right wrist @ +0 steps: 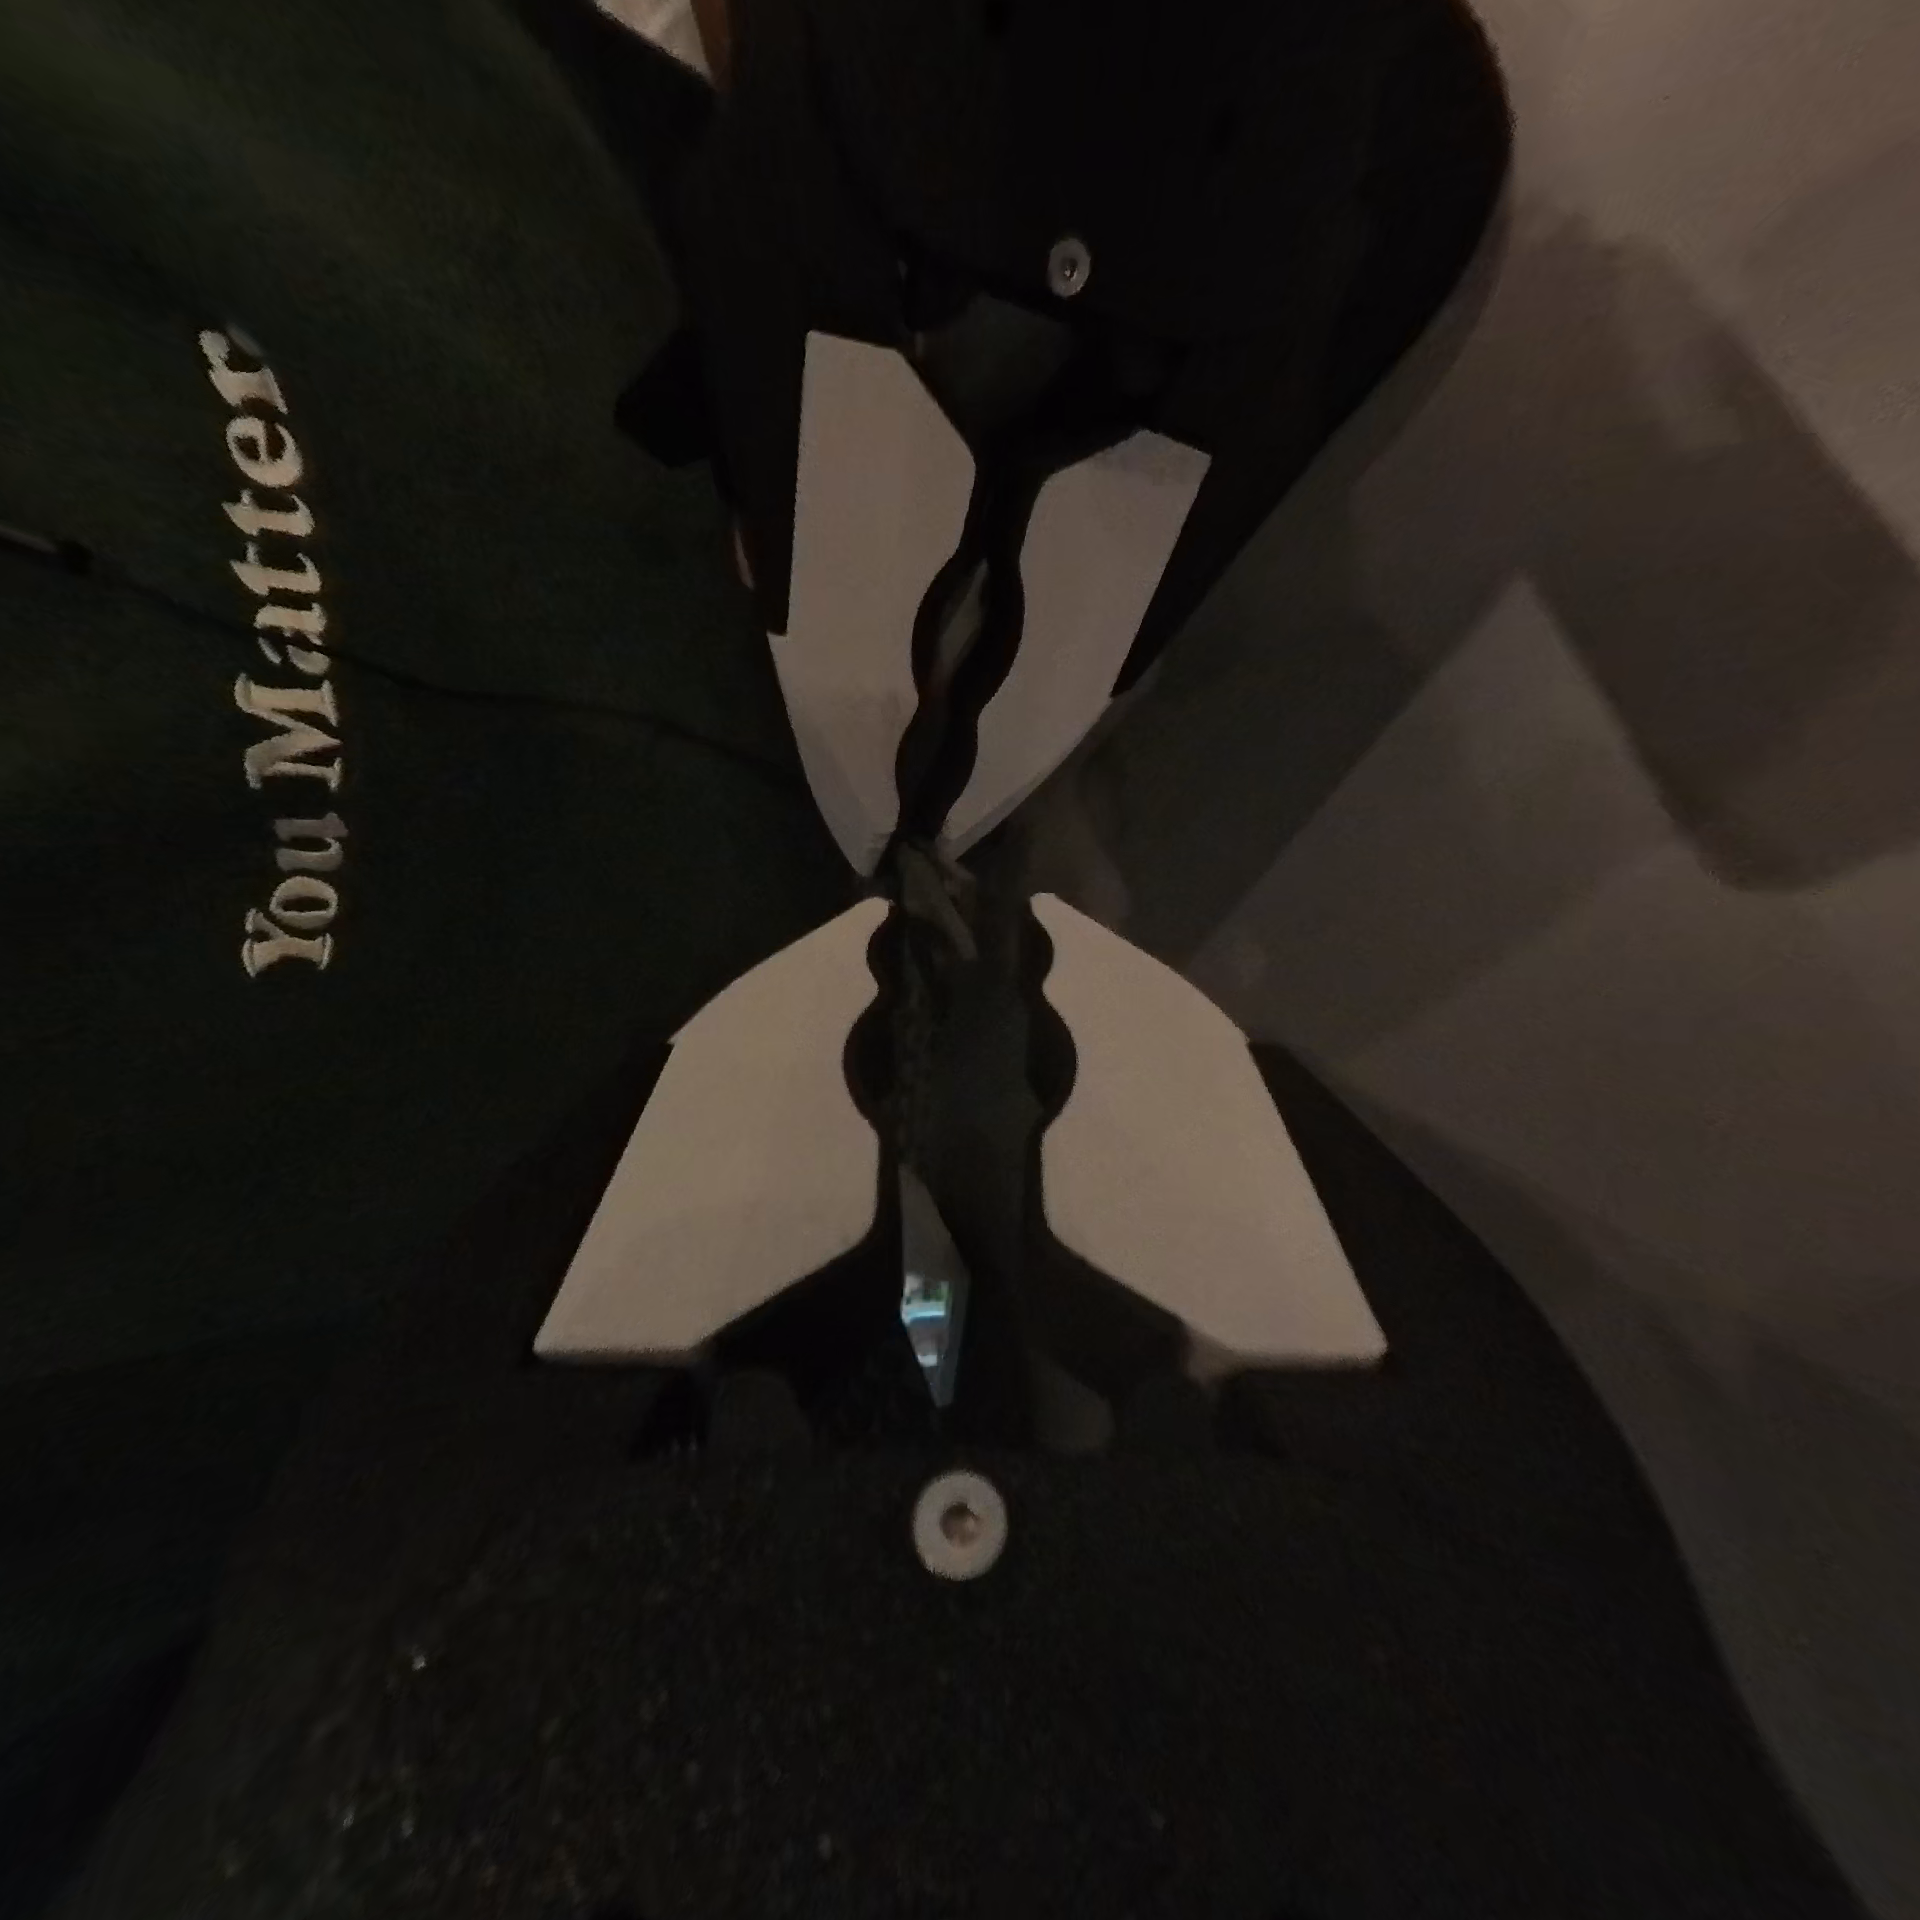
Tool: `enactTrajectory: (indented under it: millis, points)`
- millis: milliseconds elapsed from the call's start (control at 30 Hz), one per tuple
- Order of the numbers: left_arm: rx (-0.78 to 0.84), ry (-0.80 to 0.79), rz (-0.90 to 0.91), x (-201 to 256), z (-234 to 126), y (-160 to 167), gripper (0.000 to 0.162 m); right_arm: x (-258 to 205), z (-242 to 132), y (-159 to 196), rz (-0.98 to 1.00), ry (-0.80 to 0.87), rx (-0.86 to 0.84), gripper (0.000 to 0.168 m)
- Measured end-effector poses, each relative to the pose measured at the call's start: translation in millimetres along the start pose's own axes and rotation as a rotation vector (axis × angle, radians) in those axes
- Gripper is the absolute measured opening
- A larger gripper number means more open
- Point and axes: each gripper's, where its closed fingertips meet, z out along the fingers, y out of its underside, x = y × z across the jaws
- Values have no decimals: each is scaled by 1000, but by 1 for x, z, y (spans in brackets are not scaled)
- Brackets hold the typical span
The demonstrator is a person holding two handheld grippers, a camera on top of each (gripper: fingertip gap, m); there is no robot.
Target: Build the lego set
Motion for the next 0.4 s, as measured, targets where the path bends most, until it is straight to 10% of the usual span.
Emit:
enactTrajectory:
  millis: [400]
  points:
    - [-127, -1, 39, 2, 3, 10, 5, -11, 9, 3, 24, -141, -39, 12]
